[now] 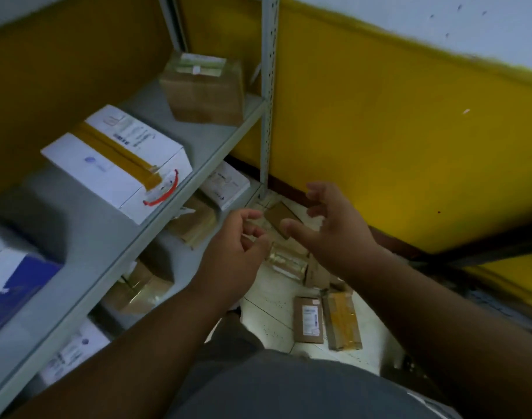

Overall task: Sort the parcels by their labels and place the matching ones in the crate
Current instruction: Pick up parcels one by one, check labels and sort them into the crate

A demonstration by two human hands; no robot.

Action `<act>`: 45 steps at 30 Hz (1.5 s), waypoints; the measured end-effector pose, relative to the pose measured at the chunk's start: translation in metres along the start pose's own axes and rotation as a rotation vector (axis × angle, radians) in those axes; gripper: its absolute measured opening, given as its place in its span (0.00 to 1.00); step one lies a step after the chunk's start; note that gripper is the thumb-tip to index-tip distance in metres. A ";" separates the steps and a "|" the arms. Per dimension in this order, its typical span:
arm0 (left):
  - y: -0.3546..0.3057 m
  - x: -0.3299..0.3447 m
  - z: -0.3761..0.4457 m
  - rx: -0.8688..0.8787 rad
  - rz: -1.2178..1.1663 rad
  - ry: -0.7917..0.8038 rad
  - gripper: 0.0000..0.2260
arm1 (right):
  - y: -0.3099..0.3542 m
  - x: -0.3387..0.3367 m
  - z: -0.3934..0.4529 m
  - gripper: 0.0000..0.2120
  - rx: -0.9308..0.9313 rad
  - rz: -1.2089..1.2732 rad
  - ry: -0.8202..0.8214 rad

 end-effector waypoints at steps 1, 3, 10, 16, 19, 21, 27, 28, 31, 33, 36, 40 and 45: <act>0.008 -0.001 0.023 0.001 0.000 0.018 0.14 | -0.001 0.004 0.020 0.35 0.029 -0.001 -0.034; 0.021 0.000 0.070 -0.009 0.006 0.077 0.14 | -0.005 0.012 0.057 0.35 0.087 -0.038 -0.105; 0.035 0.027 0.241 -0.149 -0.063 0.289 0.09 | -0.017 0.012 0.167 0.35 0.271 -0.149 -0.285; 0.088 0.084 0.307 -0.357 -0.146 0.286 0.12 | -0.078 0.044 0.226 0.32 0.444 -0.030 -0.350; 0.140 0.118 0.326 -0.285 -0.031 0.270 0.17 | -0.131 0.088 0.264 0.27 0.491 0.042 -0.363; 0.186 0.138 0.334 -0.220 0.089 0.259 0.17 | -0.172 0.121 0.297 0.24 0.541 0.064 -0.355; 0.352 0.213 0.357 -0.343 0.207 0.306 0.13 | -0.314 0.240 0.384 0.23 0.706 0.016 -0.293; 0.383 0.227 0.364 -0.373 0.207 0.303 0.13 | -0.341 0.263 0.395 0.23 0.748 -0.001 -0.244; 0.470 0.261 0.382 -0.445 0.268 0.304 0.14 | -0.418 0.324 0.418 0.24 0.801 -0.087 -0.116; 0.519 0.274 0.391 -0.492 0.302 0.296 0.14 | -0.457 0.358 0.427 0.26 0.741 -0.177 -0.043; 0.577 0.295 0.403 -0.490 0.331 0.326 0.14 | -0.509 0.397 0.442 0.28 0.682 -0.263 0.029; 0.634 0.322 0.423 -0.491 0.334 0.329 0.13 | -0.569 0.422 0.478 0.28 0.657 -0.333 0.097; 0.670 0.333 0.453 -0.615 0.269 0.399 0.14 | -0.605 0.442 0.513 0.28 0.634 -0.327 0.233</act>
Point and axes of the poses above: each hand's wrist, its own z-axis towards the middle knuckle, its own x-axis out of the palm, y = z × x, the point moved 1 cm from there along z, towards the middle knuckle, and after that the axes turned 8 degrees about x, right-handed, at the moved point
